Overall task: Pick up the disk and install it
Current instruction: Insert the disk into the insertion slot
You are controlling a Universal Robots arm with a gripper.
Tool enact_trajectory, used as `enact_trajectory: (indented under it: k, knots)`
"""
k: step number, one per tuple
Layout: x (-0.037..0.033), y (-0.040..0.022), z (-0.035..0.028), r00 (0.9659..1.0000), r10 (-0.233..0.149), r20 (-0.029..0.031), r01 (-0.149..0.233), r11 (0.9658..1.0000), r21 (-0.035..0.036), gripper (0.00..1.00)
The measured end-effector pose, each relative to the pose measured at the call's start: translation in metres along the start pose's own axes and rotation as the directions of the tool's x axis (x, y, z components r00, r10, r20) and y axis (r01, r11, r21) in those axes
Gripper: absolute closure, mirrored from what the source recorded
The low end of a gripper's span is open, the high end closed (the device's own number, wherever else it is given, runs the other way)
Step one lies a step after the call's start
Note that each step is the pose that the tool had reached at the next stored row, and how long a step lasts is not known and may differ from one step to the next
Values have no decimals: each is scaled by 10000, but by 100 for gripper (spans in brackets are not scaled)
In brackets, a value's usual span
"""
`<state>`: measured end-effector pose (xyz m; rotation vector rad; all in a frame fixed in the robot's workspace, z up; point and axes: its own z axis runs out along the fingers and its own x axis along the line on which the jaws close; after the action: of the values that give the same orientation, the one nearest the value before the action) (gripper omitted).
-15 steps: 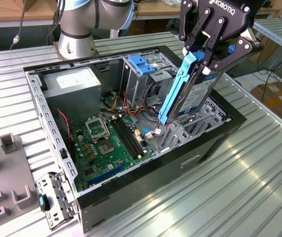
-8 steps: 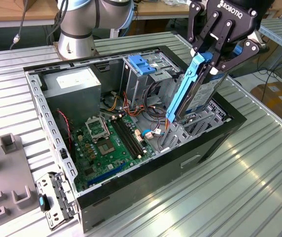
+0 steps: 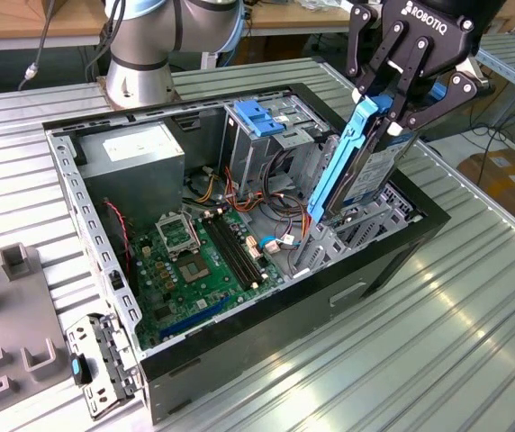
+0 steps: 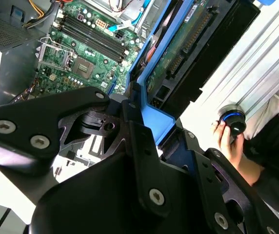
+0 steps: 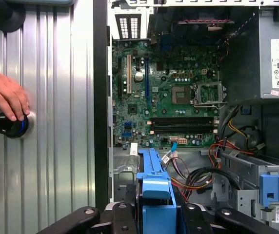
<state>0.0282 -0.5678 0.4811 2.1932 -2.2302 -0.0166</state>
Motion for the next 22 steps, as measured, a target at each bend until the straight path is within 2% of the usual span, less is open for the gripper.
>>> enact_trajectory:
  k: [7,8,9,10,12,22]
  knots:
    - [0,-17,5,10000,-2,1,2,10000,22,63]
    - [-8,-161,38,10000,0,1,0,10000,48,63]
    - [-21,-297,164,10000,-1,4,1,10000,85,63]
    - [-87,-355,262,10000,-4,-17,4,9999,127,63]
    - [-87,-373,284,10000,-7,-16,8,9999,128,63]
    - [-87,-374,350,10000,-24,-19,25,9999,127,63]
